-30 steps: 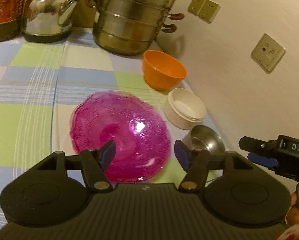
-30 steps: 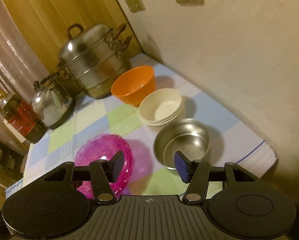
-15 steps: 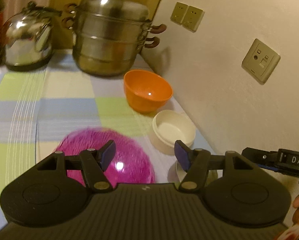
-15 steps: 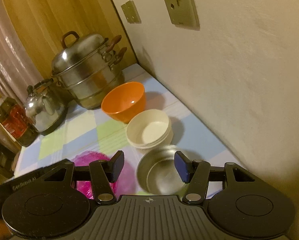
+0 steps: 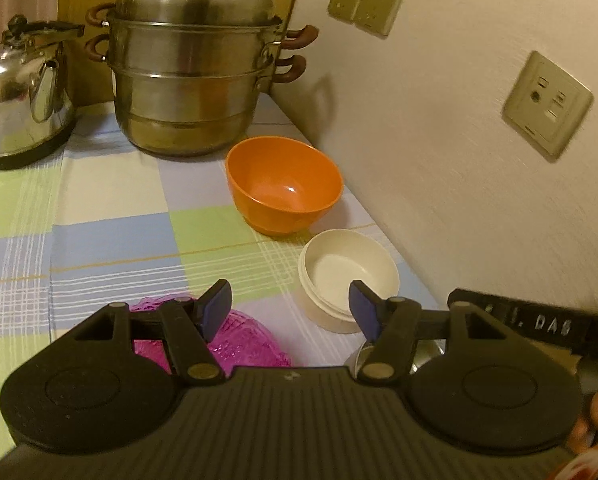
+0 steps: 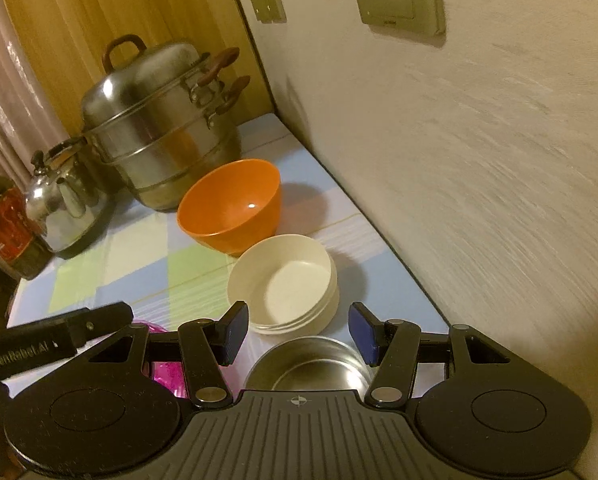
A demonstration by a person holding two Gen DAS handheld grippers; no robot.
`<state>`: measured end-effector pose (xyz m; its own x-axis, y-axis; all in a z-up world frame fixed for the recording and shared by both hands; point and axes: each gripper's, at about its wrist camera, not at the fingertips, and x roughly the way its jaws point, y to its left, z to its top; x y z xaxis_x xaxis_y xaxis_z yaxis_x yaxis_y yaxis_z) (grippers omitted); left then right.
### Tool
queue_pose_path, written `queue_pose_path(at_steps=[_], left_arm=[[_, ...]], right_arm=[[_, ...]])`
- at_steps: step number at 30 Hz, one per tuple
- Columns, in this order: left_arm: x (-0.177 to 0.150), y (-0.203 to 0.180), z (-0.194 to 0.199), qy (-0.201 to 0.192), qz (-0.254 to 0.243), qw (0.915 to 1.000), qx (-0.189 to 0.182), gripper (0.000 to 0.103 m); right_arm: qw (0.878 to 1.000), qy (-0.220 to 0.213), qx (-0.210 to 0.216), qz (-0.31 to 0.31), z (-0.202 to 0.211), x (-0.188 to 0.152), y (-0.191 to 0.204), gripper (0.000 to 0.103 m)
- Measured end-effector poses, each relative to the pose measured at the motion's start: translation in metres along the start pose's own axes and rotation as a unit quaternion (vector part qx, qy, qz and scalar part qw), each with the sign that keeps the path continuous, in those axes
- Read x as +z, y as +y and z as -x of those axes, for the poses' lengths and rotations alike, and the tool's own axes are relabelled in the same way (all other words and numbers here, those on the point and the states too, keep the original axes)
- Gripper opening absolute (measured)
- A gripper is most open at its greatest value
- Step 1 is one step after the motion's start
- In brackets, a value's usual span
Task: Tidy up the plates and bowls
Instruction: 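Move both grippers over to the stack of white bowls, then close both grippers on the rim of the white bowl stack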
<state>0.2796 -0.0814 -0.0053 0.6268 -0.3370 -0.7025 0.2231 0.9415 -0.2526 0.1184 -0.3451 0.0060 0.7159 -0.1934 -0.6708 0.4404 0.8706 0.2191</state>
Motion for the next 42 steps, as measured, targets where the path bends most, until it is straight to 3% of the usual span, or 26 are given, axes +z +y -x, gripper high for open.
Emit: queue_pose_path(at_steps=[11, 16, 27, 34, 42], left_arm=[[0.011, -0.001, -0.065, 0.025, 0.016, 0.9996, -0.002, 0.058], [0.007, 0.003, -0.096, 0.040, 0.033, 0.9986, -0.002, 0.052], [0.005, 0.001, -0.132, 0.062, 0.008, 0.9980, -0.009, 0.049], [0.007, 0.004, -0.149, 0.079, 0.014, 0.9967, -0.013, 0.041], [0.004, 0.006, -0.160, 0.095, 0.015, 0.9952, -0.019, 0.032]], right_arm=[[0.999, 0.016, -0.027, 0.015, -0.046, 0.011, -0.015, 0.056], [0.998, 0.019, -0.035, 0.042, -0.069, 0.014, -0.012, 0.056], [0.997, 0.043, -0.054, 0.036, -0.119, 0.020, -0.018, 0.055], [0.996, 0.056, -0.058, 0.027, -0.137, 0.021, -0.024, 0.055], [0.996, 0.070, -0.052, 0.018, -0.148, 0.020, -0.026, 0.043]])
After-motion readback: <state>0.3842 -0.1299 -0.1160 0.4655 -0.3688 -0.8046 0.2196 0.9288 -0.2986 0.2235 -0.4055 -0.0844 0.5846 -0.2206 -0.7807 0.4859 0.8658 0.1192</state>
